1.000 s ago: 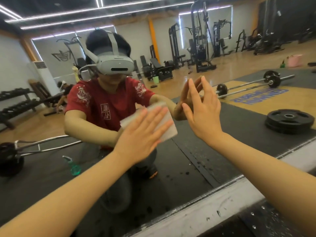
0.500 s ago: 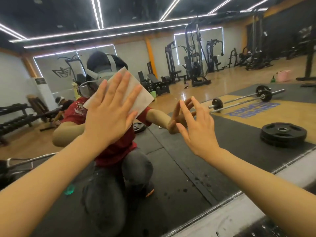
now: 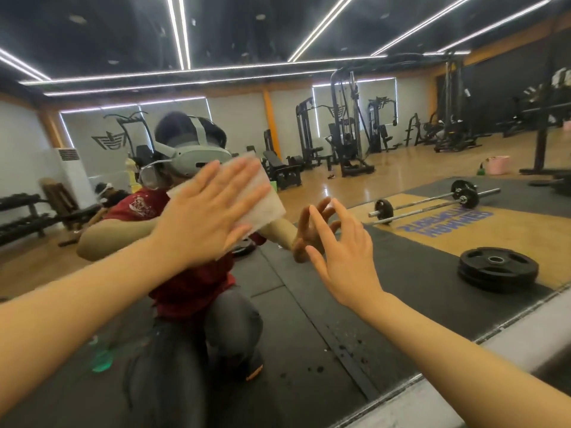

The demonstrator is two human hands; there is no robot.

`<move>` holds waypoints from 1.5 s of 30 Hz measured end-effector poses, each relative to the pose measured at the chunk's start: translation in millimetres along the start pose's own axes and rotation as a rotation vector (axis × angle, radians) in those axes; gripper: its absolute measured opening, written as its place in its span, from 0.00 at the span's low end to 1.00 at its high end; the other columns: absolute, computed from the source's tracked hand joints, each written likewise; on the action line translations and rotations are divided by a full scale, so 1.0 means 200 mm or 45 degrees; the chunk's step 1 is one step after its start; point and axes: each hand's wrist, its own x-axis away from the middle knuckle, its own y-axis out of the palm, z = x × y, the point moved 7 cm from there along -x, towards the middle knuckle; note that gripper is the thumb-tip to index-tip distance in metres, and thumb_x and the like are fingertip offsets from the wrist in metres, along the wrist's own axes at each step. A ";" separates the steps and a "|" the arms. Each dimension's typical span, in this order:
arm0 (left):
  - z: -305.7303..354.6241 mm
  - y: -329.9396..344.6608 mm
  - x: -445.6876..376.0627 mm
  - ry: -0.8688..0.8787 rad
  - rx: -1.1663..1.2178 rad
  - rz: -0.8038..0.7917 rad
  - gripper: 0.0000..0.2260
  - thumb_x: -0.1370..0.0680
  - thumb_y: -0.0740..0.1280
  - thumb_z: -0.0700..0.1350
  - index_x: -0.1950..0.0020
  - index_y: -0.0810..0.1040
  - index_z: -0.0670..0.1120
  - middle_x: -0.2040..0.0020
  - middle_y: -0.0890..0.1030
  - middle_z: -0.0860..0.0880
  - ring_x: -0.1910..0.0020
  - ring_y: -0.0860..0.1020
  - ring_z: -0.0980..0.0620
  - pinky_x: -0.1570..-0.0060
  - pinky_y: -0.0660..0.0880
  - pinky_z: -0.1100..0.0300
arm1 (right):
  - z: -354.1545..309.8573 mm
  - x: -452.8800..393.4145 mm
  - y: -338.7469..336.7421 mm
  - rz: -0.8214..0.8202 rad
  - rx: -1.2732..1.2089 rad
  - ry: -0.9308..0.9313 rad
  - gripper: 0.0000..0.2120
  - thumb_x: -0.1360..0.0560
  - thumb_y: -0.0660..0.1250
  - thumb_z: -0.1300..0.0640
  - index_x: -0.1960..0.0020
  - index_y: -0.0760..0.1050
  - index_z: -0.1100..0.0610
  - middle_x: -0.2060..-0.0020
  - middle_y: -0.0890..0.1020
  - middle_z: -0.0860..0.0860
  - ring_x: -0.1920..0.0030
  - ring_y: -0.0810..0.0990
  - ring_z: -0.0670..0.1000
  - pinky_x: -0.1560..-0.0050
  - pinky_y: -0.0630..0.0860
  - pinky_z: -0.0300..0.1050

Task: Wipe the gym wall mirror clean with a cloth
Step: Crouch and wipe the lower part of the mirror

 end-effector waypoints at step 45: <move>0.71 0.18 0.04 0.158 0.217 -0.088 0.27 0.19 0.51 0.53 0.20 0.56 0.50 0.20 0.53 0.39 0.21 0.50 0.41 0.23 0.45 0.46 | 0.50 0.06 0.02 -0.017 -0.149 0.327 0.32 0.19 0.61 0.49 0.20 0.50 0.46 0.21 0.50 0.57 0.21 0.49 0.59 0.28 0.60 0.64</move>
